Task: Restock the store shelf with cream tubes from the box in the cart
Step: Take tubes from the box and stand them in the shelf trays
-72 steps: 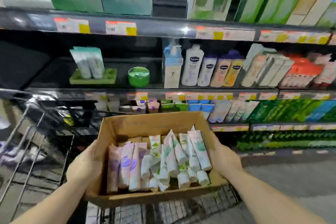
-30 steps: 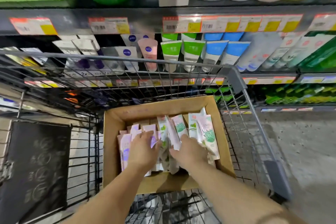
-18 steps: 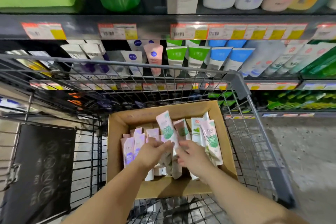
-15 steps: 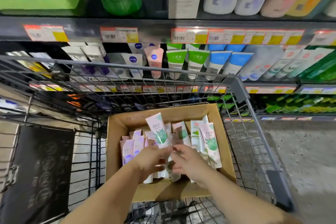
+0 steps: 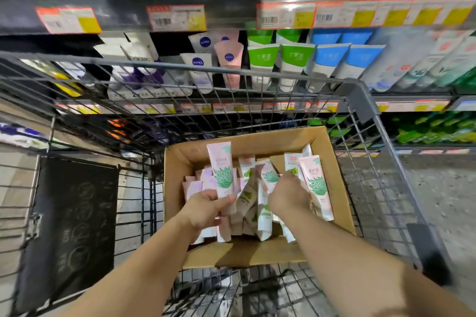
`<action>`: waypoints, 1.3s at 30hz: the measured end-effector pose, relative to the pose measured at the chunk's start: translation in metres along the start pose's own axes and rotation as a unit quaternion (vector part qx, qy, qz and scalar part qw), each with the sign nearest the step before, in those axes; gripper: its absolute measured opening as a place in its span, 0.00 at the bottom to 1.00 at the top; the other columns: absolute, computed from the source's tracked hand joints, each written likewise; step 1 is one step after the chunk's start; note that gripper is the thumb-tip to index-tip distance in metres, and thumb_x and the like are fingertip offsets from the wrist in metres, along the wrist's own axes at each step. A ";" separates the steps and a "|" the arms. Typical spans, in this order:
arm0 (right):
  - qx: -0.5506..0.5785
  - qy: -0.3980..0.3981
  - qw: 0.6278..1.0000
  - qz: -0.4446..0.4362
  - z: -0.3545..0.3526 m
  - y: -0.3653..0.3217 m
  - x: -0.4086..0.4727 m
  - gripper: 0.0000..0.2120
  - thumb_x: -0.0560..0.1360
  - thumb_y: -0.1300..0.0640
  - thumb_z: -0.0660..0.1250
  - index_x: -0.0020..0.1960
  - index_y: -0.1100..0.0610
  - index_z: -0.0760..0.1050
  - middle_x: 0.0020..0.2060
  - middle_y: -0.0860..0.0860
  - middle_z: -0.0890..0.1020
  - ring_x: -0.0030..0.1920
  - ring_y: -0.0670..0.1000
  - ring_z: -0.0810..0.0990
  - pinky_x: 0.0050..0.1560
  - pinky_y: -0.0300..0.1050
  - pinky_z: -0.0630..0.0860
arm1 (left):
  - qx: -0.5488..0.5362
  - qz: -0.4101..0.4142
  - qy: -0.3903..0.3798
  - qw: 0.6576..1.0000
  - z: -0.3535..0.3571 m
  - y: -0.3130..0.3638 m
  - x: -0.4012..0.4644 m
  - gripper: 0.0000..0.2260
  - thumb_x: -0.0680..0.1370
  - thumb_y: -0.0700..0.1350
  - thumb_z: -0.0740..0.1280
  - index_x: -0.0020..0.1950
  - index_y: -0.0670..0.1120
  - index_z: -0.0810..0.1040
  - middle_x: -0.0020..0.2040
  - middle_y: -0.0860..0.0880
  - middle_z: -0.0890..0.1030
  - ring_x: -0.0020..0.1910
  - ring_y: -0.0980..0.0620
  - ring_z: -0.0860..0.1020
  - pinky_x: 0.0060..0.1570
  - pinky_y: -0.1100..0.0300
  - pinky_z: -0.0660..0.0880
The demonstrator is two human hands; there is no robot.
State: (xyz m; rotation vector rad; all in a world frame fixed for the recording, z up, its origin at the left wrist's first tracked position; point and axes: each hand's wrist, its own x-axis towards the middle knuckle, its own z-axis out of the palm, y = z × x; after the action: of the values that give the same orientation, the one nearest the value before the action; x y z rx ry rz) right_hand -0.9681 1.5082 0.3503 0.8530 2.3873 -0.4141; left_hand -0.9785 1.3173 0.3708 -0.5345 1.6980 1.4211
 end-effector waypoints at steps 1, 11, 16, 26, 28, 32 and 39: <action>0.024 -0.013 0.999 0.025 -0.002 0.000 -0.003 0.27 0.77 0.59 0.65 0.73 0.60 0.61 0.65 0.57 0.73 0.61 0.61 0.77 0.52 0.50 0.76 | -0.003 0.005 0.002 1.000 0.001 0.000 -0.001 0.10 0.77 0.46 0.71 0.55 0.43 0.81 0.52 0.45 0.85 0.45 0.51 0.82 0.42 0.58 0.77; 0.359 -0.236 0.897 0.108 -0.017 0.026 -0.071 0.05 0.78 0.65 0.63 0.54 0.59 0.71 0.46 0.56 0.78 0.46 0.54 0.78 0.35 0.41 0.78 | 0.009 -0.020 -0.054 0.998 0.033 0.010 -0.037 0.10 0.78 0.50 0.70 0.56 0.48 0.79 0.54 0.46 0.85 0.53 0.44 0.82 0.54 0.49 0.77; 0.430 -0.156 0.889 -0.027 -0.077 0.024 -0.105 0.08 0.77 0.61 0.64 0.54 0.51 0.73 0.47 0.51 0.80 0.45 0.52 0.79 0.46 0.48 0.79 | 0.018 0.067 -0.112 0.991 0.049 0.073 -0.080 0.11 0.80 0.47 0.66 0.61 0.45 0.78 0.53 0.48 0.85 0.52 0.49 0.82 0.54 0.52 0.75; 0.517 0.102 0.824 -0.209 -0.328 0.075 -0.172 0.14 0.73 0.60 0.73 0.57 0.54 0.76 0.49 0.49 0.82 0.47 0.49 0.80 0.50 0.45 0.78 | 0.103 0.319 -0.193 0.922 0.145 0.293 -0.226 0.16 0.78 0.46 0.69 0.65 0.48 0.76 0.60 0.48 0.83 0.60 0.47 0.80 0.62 0.49 0.73; 0.540 0.151 0.801 -0.209 -0.365 0.109 -0.179 0.14 0.73 0.62 0.73 0.56 0.55 0.76 0.48 0.52 0.83 0.45 0.48 0.80 0.48 0.45 0.79 | 0.127 0.356 -0.208 0.902 0.184 0.317 -0.251 0.13 0.78 0.44 0.69 0.62 0.48 0.77 0.57 0.50 0.84 0.56 0.50 0.82 0.58 0.53 0.75; 0.538 0.232 0.789 -0.183 -0.429 0.203 -0.185 0.23 0.72 0.53 0.75 0.63 0.58 0.73 0.54 0.51 0.82 0.52 0.51 0.81 0.54 0.50 0.79 | 0.154 0.405 -0.202 0.878 0.282 0.343 -0.284 0.07 0.80 0.39 0.66 0.51 0.52 0.78 0.53 0.49 0.84 0.48 0.52 0.83 0.53 0.55 0.79; 0.531 0.332 0.762 -0.165 -0.527 0.421 -0.198 0.21 0.72 0.54 0.75 0.63 0.55 0.73 0.57 0.49 0.81 0.55 0.51 0.79 0.60 0.51 0.76 | 0.165 0.494 -0.213 0.827 0.507 0.367 -0.335 0.04 0.77 0.41 0.70 0.48 0.51 0.81 0.45 0.51 0.86 0.42 0.51 0.81 0.43 0.55 0.77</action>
State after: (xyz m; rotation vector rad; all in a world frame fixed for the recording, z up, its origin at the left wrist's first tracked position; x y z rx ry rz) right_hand -0.7796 1.9681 0.8471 1.1423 2.8619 -2.0457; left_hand -0.9068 1.8330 0.8540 0.9502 1.8266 1.6608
